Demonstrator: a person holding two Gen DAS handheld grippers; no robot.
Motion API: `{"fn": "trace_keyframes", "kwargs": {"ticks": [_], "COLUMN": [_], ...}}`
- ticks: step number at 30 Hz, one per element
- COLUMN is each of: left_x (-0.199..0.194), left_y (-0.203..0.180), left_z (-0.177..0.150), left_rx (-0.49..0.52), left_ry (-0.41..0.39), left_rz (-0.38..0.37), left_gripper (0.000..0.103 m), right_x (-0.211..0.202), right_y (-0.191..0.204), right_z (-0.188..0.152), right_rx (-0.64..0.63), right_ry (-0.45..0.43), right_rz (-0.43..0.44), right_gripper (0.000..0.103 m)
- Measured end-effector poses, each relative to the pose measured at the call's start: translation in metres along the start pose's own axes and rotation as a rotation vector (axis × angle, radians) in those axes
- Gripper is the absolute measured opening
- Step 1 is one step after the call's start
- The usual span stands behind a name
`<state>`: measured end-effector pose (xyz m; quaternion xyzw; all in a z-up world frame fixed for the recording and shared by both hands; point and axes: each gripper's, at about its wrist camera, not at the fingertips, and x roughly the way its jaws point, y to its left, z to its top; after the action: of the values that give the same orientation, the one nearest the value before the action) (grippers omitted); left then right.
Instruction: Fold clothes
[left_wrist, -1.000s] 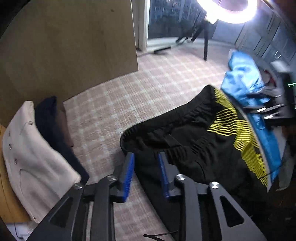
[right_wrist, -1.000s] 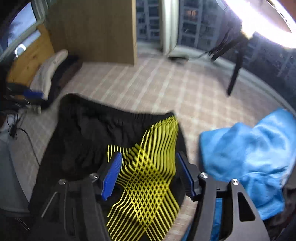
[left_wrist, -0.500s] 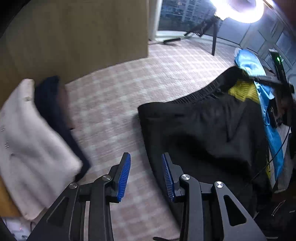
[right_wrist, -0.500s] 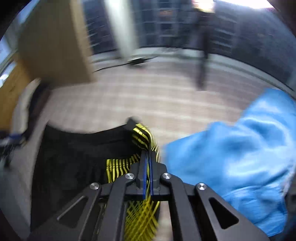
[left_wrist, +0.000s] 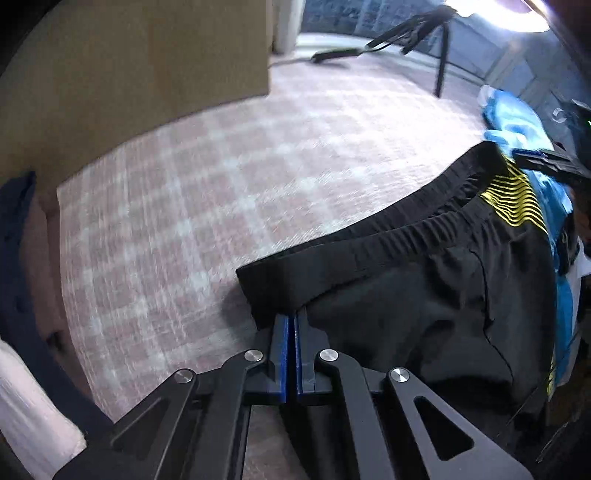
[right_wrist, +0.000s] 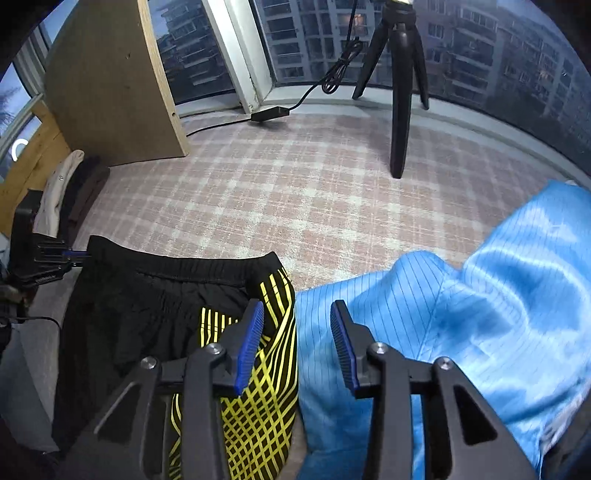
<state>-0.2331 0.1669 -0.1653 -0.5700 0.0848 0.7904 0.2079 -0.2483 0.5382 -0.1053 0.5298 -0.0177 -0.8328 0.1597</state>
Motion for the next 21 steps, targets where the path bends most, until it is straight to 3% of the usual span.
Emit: {"fn": "trace_keyframes", "kwargs": {"ticks": [2,6,10,14,15,16,17,21], "left_x": [-0.015,-0.048,-0.027,-0.019,-0.018,-0.019,-0.022,-0.039], "left_y": [0.001,0.037,0.047,0.040,0.043,0.045,0.045,0.045], "left_z": [-0.002,-0.002,-0.005,-0.004,-0.004,-0.004,-0.004,-0.004], "left_rx": [-0.006,-0.120,-0.129,-0.109,-0.114,-0.118,-0.121,-0.139], "left_ry": [-0.034,-0.118,-0.049,-0.046,-0.043,-0.041,-0.043,-0.109], "left_rz": [-0.007,-0.024,-0.002,0.003,0.006,0.012,0.021,-0.017], "left_gripper": [0.001,0.001,0.001,0.002,0.002,0.002,0.001,0.002], "right_x": [0.003,0.018,0.036,0.056,0.059,0.060,0.061,0.032], "right_y": [-0.003,0.002,0.010,0.018,0.019,0.019,0.019,0.010], "right_z": [0.004,0.014,0.023,0.025,0.025,0.024,0.023,0.024], "right_rx": [0.006,-0.011,-0.038,-0.084,-0.089,-0.089,-0.089,-0.051], "right_ry": [0.001,0.022,0.045,0.089,0.094,0.094,0.093,-0.013], "right_rz": [0.024,0.073,0.096,0.064,0.059,0.066,0.072,0.113], "right_gripper": [0.037,0.037,0.037,0.037,0.034,0.013,0.007,0.006]}}
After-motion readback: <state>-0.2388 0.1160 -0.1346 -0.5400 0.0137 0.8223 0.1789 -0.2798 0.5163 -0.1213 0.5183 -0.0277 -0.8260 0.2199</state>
